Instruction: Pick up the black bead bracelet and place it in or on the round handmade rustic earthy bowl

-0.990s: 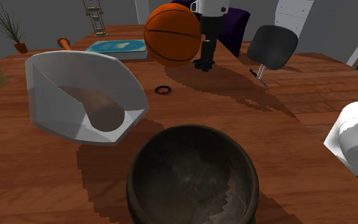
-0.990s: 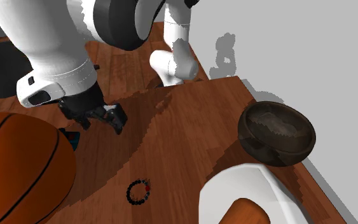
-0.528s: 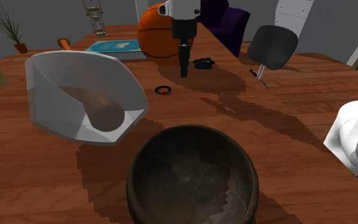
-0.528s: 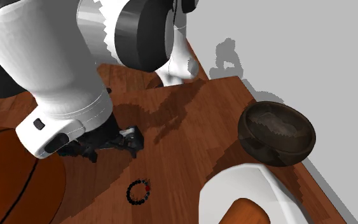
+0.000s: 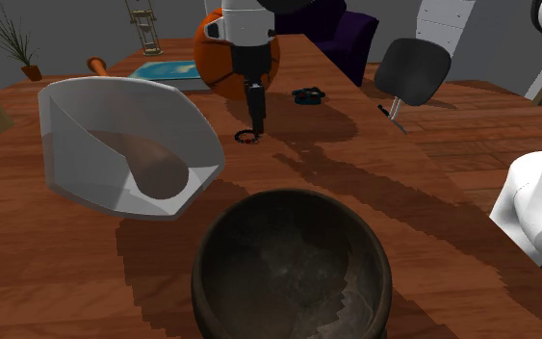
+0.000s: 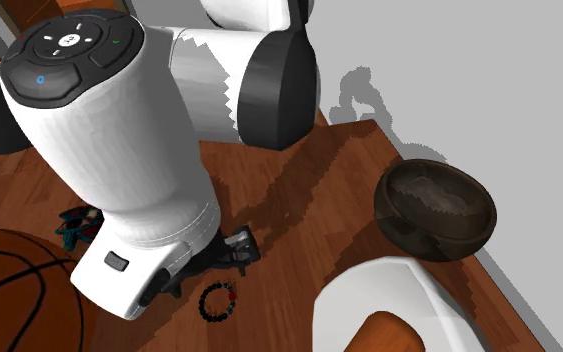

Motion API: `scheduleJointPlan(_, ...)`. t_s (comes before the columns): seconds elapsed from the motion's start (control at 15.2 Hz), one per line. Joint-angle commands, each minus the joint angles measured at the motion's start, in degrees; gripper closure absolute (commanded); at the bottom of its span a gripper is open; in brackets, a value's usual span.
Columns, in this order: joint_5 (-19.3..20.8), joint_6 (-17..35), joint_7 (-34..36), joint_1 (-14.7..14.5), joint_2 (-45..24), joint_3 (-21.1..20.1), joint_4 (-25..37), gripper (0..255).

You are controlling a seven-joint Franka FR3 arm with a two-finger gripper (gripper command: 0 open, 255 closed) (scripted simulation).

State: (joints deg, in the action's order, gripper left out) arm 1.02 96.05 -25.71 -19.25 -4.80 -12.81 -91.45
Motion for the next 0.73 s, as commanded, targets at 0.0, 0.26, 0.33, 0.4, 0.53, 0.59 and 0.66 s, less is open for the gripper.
scheduleJointPlan(0.0, -0.01, 1.49, -0.16, 0.01, 0.05, 0.00, -1.52, 0)
scheduleJointPlan(0.26, -0.05, 4.31, -0.19, 0.05, 0.27, 0.02, -4.55, 0)
scheduleJointPlan(0.33, -0.05, 4.31, -0.19, 0.05, 0.26, 0.02, -4.54, 0)
scheduleJointPlan(0.4, -0.05, 4.30, -0.18, 0.05, 0.26, 0.02, -4.53, 0)
scheduleJointPlan(0.53, -0.05, 4.30, -0.18, 0.05, 0.26, 0.02, -4.53, 0)
scheduleJointPlan(0.59, -0.05, 4.30, -0.18, 0.05, 0.26, 0.02, -4.53, 0)
scheduleJointPlan(0.66, -0.05, 4.30, -0.18, 0.05, 0.26, 0.02, -4.53, 0)
